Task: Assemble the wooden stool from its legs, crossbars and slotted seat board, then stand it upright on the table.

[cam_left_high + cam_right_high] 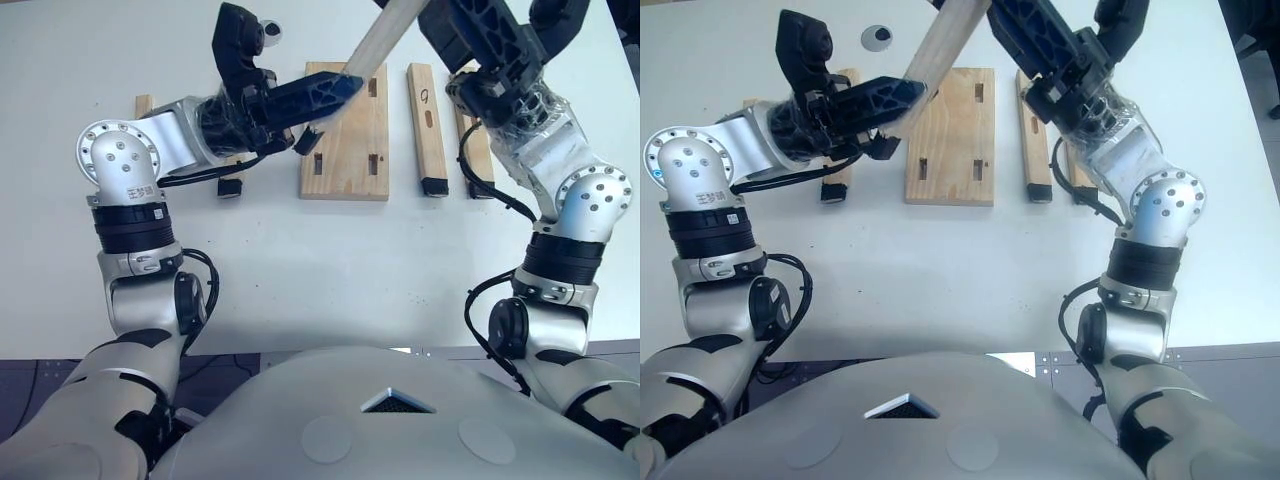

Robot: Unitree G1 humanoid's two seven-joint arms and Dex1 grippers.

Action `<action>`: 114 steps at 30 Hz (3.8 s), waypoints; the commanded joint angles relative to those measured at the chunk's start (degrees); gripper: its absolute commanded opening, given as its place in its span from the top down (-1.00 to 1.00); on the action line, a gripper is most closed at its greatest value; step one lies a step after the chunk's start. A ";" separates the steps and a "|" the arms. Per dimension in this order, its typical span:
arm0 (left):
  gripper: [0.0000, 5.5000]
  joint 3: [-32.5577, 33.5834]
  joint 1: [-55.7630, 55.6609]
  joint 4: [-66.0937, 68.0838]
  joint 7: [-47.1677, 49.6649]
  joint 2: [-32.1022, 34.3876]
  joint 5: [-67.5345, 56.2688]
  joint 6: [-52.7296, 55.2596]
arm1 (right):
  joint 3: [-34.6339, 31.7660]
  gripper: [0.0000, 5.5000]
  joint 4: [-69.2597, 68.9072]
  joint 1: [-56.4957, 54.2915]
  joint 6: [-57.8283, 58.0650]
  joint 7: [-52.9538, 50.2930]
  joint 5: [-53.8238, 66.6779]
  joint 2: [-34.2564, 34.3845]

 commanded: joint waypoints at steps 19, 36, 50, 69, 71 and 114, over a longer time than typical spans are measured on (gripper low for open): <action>0.28 -2.63 0.64 0.51 0.46 0.25 3.46 -4.41 | -0.48 0.21 2.96 -2.49 2.99 -2.38 2.48 0.64; -0.57 -4.50 1.25 17.60 -6.96 4.86 17.39 -17.67 | 4.83 0.23 18.77 -2.97 -17.72 22.71 -33.69 -5.67; -0.84 -2.75 1.35 19.42 -4.85 3.18 19.91 -21.22 | 11.51 0.24 35.25 -4.47 -34.55 34.93 -53.71 -6.81; -0.84 -1.07 2.06 21.42 -2.69 1.21 23.48 -24.83 | 30.33 0.25 44.40 -9.27 -48.59 54.62 -72.73 -23.28; -0.84 0.35 2.01 22.58 -2.00 1.17 23.00 -24.93 | 33.10 0.25 46.20 -10.87 -49.90 55.91 -75.15 -24.52; -0.84 13.93 0.52 27.05 2.86 3.84 19.85 -29.94 | 16.49 -0.23 17.64 3.21 -33.39 20.78 -69.05 -21.72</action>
